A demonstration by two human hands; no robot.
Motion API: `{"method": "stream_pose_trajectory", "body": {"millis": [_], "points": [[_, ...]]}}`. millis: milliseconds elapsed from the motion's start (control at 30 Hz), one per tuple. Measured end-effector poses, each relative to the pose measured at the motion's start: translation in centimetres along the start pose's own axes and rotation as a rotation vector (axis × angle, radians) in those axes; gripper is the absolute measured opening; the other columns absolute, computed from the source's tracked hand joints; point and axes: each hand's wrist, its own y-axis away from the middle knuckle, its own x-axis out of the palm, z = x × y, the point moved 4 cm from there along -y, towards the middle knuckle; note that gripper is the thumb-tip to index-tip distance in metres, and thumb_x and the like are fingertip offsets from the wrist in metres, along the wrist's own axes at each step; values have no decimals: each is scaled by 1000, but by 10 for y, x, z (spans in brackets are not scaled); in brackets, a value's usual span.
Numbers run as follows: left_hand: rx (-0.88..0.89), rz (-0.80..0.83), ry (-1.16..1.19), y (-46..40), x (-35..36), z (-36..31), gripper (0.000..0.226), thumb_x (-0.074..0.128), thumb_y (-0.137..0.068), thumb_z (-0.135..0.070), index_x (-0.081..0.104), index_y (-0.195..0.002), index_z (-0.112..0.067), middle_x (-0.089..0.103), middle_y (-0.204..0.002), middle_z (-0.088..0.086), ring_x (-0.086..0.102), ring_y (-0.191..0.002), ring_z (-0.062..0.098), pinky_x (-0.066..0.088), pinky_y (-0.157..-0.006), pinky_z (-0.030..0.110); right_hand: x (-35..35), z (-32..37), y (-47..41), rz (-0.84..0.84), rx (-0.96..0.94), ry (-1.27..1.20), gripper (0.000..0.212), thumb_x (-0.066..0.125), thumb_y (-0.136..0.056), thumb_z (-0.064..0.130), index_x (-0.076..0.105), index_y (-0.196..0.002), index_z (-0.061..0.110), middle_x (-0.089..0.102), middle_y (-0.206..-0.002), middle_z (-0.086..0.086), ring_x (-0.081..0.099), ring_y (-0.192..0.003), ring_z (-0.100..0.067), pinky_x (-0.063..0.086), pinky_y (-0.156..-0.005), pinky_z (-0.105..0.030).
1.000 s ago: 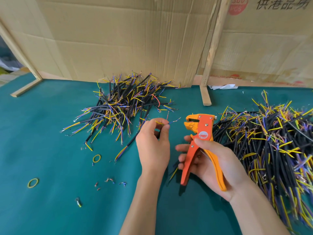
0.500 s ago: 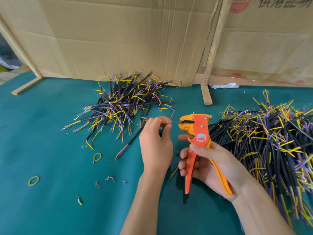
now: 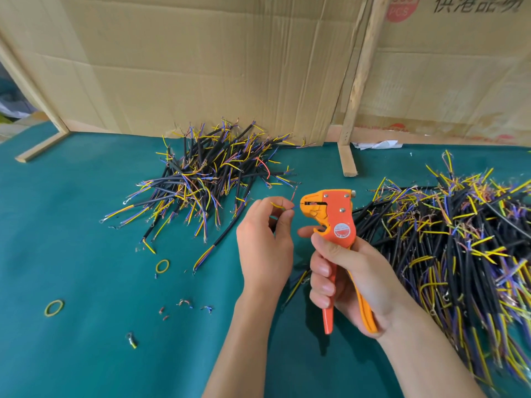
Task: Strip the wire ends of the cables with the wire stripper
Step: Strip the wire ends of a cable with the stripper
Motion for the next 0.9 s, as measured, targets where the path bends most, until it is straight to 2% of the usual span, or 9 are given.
{"method": "stream_pose_trajectory", "body": {"millis": [133,267,400,467,533,600,700,800,900], "points": [[-32,11,7,1,0,3,14,67,-91,-6,68,-90,-20,66,-84,-7,64,-68,14,54,-70,37,0,-3,-1,-11,17,-29,41,87,-70,23,73,-103,3,45,-65,-9,43,-46,-22,41,-45,-32],[-45,-21,-23,0,-2,5,14,66,-92,-7,69,-91,-21,65,-83,-3,64,-68,18,54,-71,41,-2,1,2,17,29,-90,56,94,-61,22,66,-105,4,65,-85,-25,61,-62,-34,55,-58,-43],[-36,-43,-20,-1,-5,5,14,65,-93,-8,69,-93,-22,64,-85,-2,64,-69,19,53,-72,41,-9,7,1,-26,30,-216,57,71,-75,12,55,-128,0,66,-117,-36,71,-90,-44,62,-75,-49],[-21,-43,-29,-2,-4,4,13,65,-93,-8,69,-93,-21,64,-85,-2,64,-68,20,54,-72,42,-12,9,2,-29,24,-275,69,68,-70,6,51,-136,-1,63,-123,-39,70,-102,-49,61,-81,-53],[-12,-46,-35,-1,-4,4,13,65,-94,-9,69,-93,-21,63,-86,-2,65,-69,21,54,-72,43,-11,10,3,-3,33,-276,68,66,-74,5,52,-140,3,62,-124,-40,66,-109,-54,58,-86,-60],[1,-54,-44,-1,-4,4,13,64,-94,-10,69,-94,-22,62,-86,-3,64,-69,21,54,-71,44,-9,10,5,31,70,-227,56,63,-82,10,59,-138,12,63,-124,-39,66,-107,-55,57,-85,-64],[22,-57,-54,-1,-4,3,13,63,-94,-9,69,-94,-21,61,-86,-4,63,-69,22,53,-69,45,-6,7,6,40,107,-125,45,61,-87,16,67,-132,15,68,-109,-33,69,-87,-47,58,-77,-59],[45,-51,-59,-1,-4,3,13,62,-94,-7,68,-93,-19,61,-86,-5,63,-69,23,53,-68,46,-2,5,6,35,104,-31,43,71,-87,13,66,-129,11,66,-93,-27,63,-72,-39,57,-71,-53],[57,-50,-68,-1,-5,2,14,61,-93,-8,68,-92,-20,61,-86,-6,62,-69,24,53,-68,46,-1,5,8,56,91,14,47,75,-81,7,64,-126,1,62,-90,-26,61,-72,-37,56,-69,-50]]}}
